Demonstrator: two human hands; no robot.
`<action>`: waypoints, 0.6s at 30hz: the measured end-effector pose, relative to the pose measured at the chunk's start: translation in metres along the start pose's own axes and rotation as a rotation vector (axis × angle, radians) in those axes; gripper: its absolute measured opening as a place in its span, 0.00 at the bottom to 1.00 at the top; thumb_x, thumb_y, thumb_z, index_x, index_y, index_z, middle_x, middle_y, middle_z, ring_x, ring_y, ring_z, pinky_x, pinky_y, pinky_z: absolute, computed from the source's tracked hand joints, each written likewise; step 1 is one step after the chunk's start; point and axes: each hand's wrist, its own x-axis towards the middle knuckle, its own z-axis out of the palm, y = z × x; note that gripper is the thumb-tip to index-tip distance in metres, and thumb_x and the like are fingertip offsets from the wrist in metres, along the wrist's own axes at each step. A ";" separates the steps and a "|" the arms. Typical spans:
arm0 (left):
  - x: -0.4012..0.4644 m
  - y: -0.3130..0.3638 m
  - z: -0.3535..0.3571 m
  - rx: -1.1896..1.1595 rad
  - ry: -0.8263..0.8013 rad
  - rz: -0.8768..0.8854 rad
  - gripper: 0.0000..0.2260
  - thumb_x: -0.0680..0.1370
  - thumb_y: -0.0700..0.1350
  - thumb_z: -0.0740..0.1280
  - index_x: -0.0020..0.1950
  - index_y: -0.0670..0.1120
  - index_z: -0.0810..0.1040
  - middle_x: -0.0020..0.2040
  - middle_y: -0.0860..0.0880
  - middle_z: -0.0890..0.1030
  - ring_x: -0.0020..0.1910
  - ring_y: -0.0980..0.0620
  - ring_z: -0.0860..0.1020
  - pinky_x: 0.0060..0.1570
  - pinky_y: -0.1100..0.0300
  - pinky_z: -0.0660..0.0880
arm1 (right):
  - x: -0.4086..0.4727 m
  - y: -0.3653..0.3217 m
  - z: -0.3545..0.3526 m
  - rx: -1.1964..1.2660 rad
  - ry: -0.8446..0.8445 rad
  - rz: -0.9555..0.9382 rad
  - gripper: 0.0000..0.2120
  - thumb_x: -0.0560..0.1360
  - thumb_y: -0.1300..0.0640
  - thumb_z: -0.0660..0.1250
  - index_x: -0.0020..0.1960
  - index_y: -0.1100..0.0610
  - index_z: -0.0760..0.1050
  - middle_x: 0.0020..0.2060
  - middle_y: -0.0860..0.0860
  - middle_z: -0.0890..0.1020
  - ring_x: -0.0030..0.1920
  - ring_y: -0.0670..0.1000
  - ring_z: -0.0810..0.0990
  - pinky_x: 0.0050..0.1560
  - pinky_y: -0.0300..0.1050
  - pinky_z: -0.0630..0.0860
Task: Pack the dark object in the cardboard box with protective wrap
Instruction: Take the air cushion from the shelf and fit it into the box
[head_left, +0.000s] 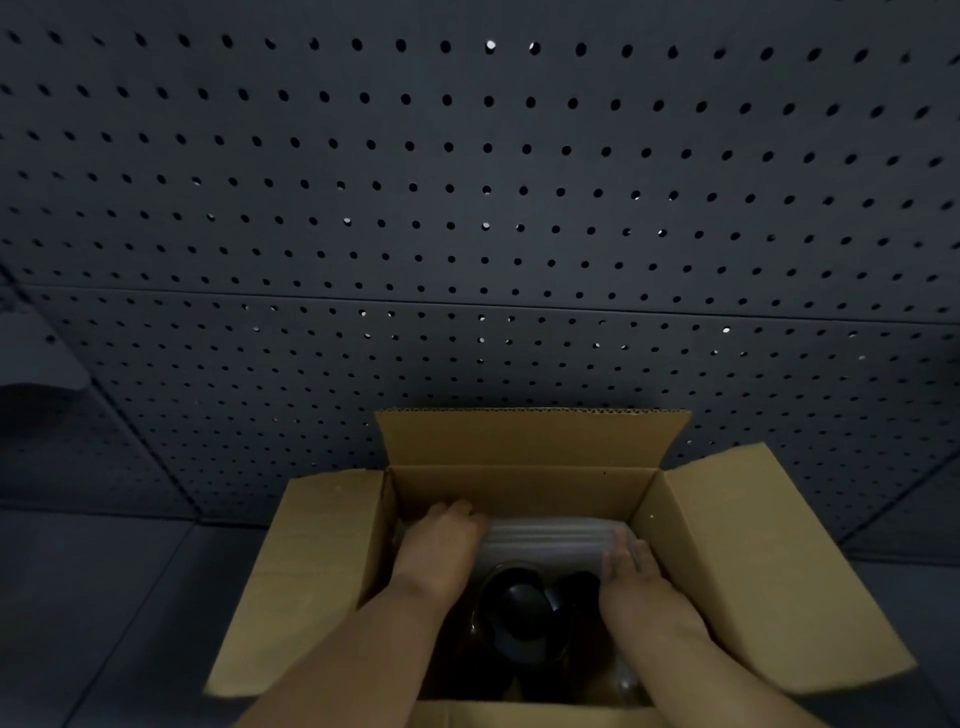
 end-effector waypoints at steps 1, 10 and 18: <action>0.000 0.001 0.000 0.003 -0.005 0.003 0.20 0.79 0.33 0.57 0.68 0.48 0.70 0.64 0.45 0.71 0.63 0.44 0.71 0.56 0.49 0.72 | 0.001 0.001 0.000 -0.010 0.002 -0.005 0.30 0.80 0.70 0.49 0.76 0.65 0.37 0.76 0.60 0.35 0.77 0.60 0.40 0.75 0.53 0.60; 0.003 -0.002 0.000 0.022 -0.046 0.027 0.18 0.79 0.34 0.58 0.66 0.47 0.71 0.62 0.45 0.72 0.62 0.44 0.72 0.54 0.49 0.73 | -0.002 0.004 -0.004 -0.047 0.009 -0.012 0.28 0.81 0.70 0.48 0.76 0.66 0.37 0.77 0.59 0.37 0.77 0.60 0.40 0.77 0.54 0.52; -0.007 -0.005 -0.016 -0.020 -0.070 0.032 0.18 0.78 0.34 0.59 0.67 0.45 0.71 0.64 0.43 0.72 0.63 0.43 0.72 0.60 0.47 0.74 | -0.016 0.012 -0.036 0.052 -0.061 -0.032 0.34 0.82 0.55 0.56 0.77 0.63 0.38 0.77 0.56 0.39 0.78 0.56 0.42 0.77 0.47 0.44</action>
